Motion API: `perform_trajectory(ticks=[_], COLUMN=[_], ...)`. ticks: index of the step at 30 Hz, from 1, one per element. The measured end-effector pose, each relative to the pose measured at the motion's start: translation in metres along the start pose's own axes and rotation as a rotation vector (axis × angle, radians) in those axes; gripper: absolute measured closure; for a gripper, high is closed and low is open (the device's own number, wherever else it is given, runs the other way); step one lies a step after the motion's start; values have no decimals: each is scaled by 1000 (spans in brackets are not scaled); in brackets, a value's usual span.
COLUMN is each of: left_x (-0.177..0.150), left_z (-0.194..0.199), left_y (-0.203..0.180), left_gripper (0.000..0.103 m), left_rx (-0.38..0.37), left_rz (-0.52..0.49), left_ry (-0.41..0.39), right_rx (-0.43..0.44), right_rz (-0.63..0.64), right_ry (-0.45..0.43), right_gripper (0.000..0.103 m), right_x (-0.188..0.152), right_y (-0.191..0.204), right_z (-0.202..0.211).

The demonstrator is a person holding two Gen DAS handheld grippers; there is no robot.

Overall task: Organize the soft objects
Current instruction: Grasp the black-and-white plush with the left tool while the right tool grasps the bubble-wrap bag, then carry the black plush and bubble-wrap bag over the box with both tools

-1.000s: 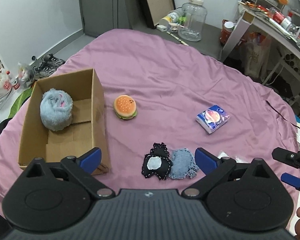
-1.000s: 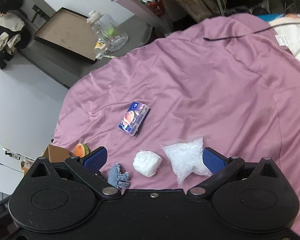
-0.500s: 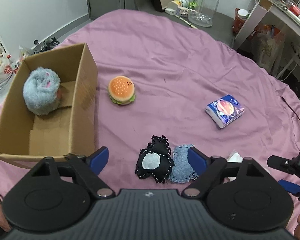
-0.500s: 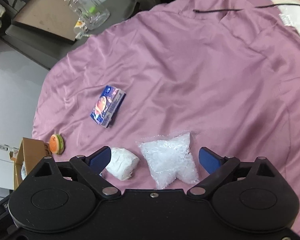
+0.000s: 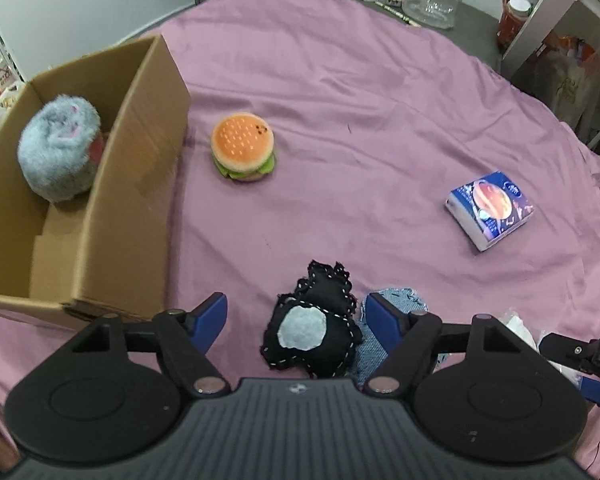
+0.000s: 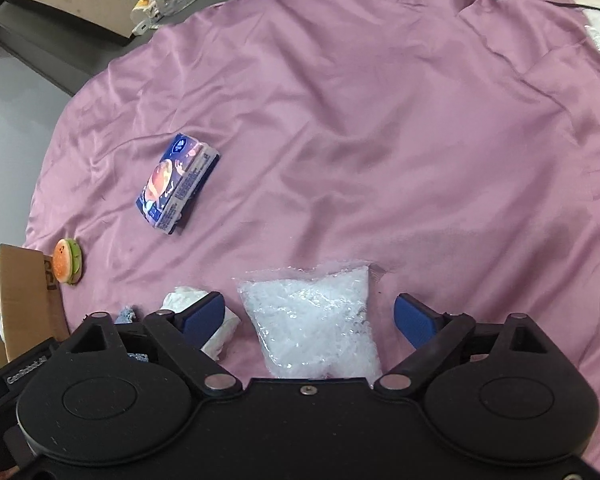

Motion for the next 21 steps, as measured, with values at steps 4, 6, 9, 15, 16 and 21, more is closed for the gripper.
perform_trajectory(ticks=[4,6,9,15,16,21], left_x=[-3,-4,-5,-3,-2,5], left_z=[-10,-14,-16,-12,-8,12], left_y=[-1,0,3,8,9,13], left_gripper=[27,27,37,66,66,66], left_rx=[10,17,0,-62,-78,-102], left_rz=[1,1,11,64,71,67], left_ry=[13,18,30,42,39,4], right_rx=[-27,-24,-13,47,48,50], right_rz=[41,42,25,9,13,7], right_ry=[8,-2,-13,-59,-69,-135], right_gripper=[35,39,43,50,50,51], right_x=[-2,-1,2,5,5,8], right_y=[3,3,1,6,8,13], right_z=[-6,-5,-2,10,13,30])
Point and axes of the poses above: each gripper's, at about its wrist camera, not at the fingertips, and z roughly against the way its jaws point, y to its left, x to its top, the point moved 5 cm from there along -z, roughly the way its jaws point, and after that the axes turned 8 degrees about -y, right-handed, at the moved point
